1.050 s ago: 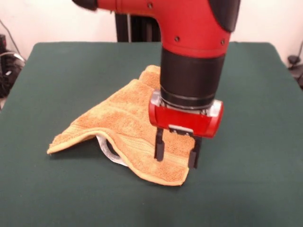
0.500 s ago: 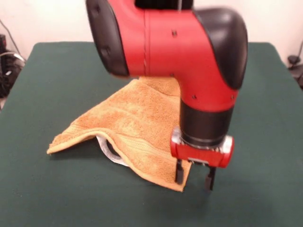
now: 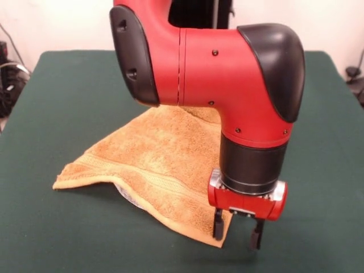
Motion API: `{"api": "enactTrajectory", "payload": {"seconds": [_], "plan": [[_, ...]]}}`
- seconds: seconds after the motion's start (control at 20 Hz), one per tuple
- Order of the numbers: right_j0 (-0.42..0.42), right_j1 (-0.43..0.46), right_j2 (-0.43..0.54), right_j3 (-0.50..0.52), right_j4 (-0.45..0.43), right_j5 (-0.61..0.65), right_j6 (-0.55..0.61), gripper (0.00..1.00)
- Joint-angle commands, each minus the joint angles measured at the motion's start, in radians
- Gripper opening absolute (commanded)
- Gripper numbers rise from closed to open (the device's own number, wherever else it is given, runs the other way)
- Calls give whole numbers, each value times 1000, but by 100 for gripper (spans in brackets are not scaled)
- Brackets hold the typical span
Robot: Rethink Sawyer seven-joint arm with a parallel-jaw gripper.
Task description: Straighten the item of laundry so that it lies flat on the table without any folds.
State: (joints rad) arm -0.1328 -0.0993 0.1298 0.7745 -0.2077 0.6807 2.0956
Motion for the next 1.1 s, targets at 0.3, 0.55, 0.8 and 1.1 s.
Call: {"api": "enactTrajectory", "payload": {"seconds": [0.3, 0.55, 0.8, 1.1], "plan": [[71, 185, -1, 74, 75, -105, 291, 100], [78, 186, 8, 84, 115, -132, 288, 100], [89, 199, 41, 71, 164, -169, 283, 100], [109, 194, 28, 78, 223, -173, 294, 100]]}}
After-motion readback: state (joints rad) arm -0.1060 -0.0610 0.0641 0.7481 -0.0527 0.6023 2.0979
